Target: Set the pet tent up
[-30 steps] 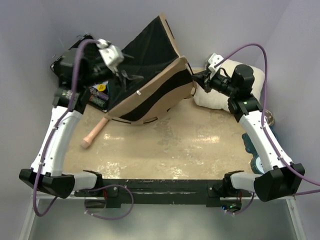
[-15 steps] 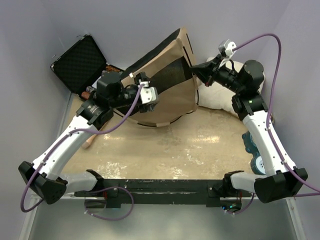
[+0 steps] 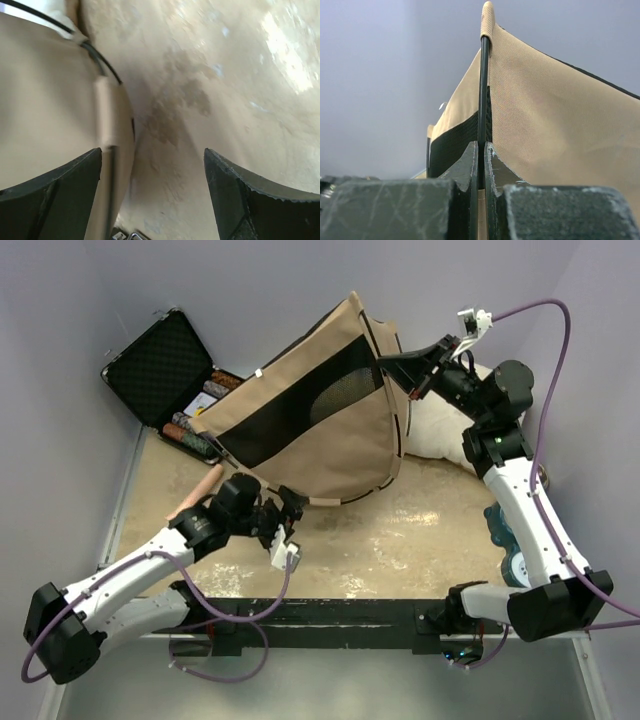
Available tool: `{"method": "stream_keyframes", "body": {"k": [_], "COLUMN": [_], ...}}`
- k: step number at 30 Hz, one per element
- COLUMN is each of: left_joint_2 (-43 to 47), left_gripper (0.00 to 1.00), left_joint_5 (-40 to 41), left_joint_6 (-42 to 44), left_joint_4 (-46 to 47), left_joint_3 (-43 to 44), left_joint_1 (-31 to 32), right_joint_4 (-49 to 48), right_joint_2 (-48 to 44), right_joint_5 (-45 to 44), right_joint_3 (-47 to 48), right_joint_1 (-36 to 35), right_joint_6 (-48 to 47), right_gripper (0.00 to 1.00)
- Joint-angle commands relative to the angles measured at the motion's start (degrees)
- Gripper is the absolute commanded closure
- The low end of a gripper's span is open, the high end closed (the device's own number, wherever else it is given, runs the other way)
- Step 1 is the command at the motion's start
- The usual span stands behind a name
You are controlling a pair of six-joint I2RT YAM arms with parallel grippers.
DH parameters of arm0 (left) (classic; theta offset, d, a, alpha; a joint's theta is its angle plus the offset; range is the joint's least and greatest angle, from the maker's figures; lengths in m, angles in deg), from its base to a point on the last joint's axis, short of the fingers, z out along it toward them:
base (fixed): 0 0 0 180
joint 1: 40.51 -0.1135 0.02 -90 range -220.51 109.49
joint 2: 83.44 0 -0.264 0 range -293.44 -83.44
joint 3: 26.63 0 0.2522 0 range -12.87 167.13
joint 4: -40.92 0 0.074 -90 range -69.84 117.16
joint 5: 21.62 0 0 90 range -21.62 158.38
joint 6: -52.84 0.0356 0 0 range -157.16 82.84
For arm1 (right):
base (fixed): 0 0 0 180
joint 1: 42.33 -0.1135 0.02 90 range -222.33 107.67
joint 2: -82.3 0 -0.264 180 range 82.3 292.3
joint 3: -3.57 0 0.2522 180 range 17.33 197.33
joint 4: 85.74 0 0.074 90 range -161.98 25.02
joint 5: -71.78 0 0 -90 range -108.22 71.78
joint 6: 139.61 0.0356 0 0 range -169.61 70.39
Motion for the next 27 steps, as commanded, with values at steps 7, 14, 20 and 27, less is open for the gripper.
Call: {"method": "stream_keyframes", "body": {"k": [7, 14, 20, 27], "left_joint_2": [5.70, 0.25, -5.47, -0.65], "left_gripper": [0.15, 0.30, 0.55, 1.00], "left_joint_5": [6.86, 10.20, 13.81, 9.96], "left_joint_6": [17.06, 19.01, 15.68, -3.88], "left_joint_4": [40.61, 59.96, 70.16, 59.57], "left_joint_3": [-22.23, -26.64, -21.64, -6.72], "left_joint_1": [0.15, 0.23, 0.15, -0.12], "right_joint_4": [-5.81, -5.72, -5.46, -2.38], "right_joint_2": [-0.07, 1.07, 1.86, 3.62], "right_joint_5": [-1.85, -1.41, -0.62, 1.05], "right_joint_3": [3.56, 2.68, 3.12, 7.25], "right_joint_1": [-0.12, -0.21, -0.12, 0.32], "right_joint_6": [4.53, 4.53, 5.40, 2.95], "right_gripper": [1.00, 1.00, 1.00, 0.87]}}
